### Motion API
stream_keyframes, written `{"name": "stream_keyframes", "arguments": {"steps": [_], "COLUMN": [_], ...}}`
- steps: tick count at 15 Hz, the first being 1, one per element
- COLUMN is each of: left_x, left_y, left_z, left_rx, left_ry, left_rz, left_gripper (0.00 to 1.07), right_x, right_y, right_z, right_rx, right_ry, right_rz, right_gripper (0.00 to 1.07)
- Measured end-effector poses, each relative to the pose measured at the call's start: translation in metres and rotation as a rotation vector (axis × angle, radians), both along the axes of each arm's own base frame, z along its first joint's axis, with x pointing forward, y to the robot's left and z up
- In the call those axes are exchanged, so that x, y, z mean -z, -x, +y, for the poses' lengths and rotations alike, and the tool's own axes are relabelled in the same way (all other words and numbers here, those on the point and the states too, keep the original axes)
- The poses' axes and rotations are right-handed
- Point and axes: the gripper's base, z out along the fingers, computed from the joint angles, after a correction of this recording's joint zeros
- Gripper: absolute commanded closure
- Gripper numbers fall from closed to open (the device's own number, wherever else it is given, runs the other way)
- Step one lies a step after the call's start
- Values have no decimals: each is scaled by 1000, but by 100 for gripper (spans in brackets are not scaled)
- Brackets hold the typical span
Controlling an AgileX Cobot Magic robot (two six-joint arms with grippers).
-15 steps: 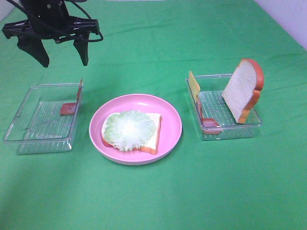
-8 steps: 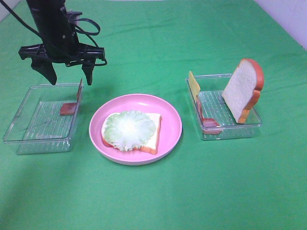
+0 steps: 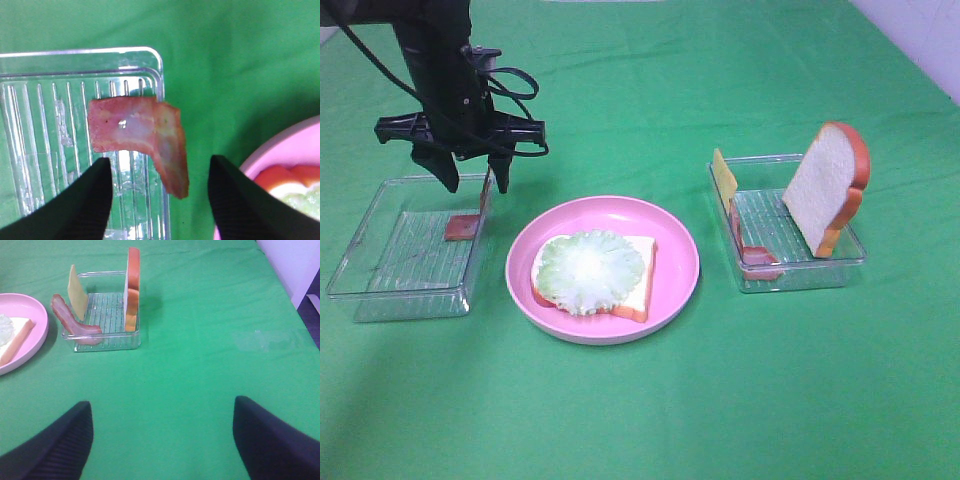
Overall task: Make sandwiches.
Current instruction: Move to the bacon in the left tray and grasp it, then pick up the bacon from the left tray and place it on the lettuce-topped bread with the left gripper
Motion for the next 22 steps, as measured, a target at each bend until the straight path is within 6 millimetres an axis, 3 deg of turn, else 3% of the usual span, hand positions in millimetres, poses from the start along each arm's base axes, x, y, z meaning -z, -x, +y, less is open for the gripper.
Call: {"name": "stream_keyframes", "arguments": {"steps": [2, 6, 9, 11, 14, 17, 19, 22], "left_x": [0, -1, 0, -11, -61, -94, -103, -94], "left_y": [-1, -3, -2, 0, 15, 26, 33, 50], "left_z": [0, -1, -1, -1, -8, -18, -31, -75], "left_rx": [0, 2, 5, 9, 65, 99, 142, 247], "left_ry": [2, 8, 6, 21, 158, 320, 446, 490], "left_rz": [-7, -30, -27, -29, -76, -106, -93, -41], "left_gripper": [84, 107, 107, 107, 107, 107, 107, 107], "right_x": [0, 1, 1, 1, 1, 1, 1, 1], "right_y": [0, 0, 0, 0, 0, 0, 0, 0], "right_z": [0, 0, 0, 0, 0, 0, 0, 0], "right_rx": [0, 0, 0, 0, 0, 0, 0, 0], "right_ry": [0, 0, 0, 0, 0, 0, 0, 0], "right_rz": [1, 3, 3, 3, 3, 3, 3, 3], "right_gripper": [34, 34, 34, 34, 34, 34, 34, 34]}}
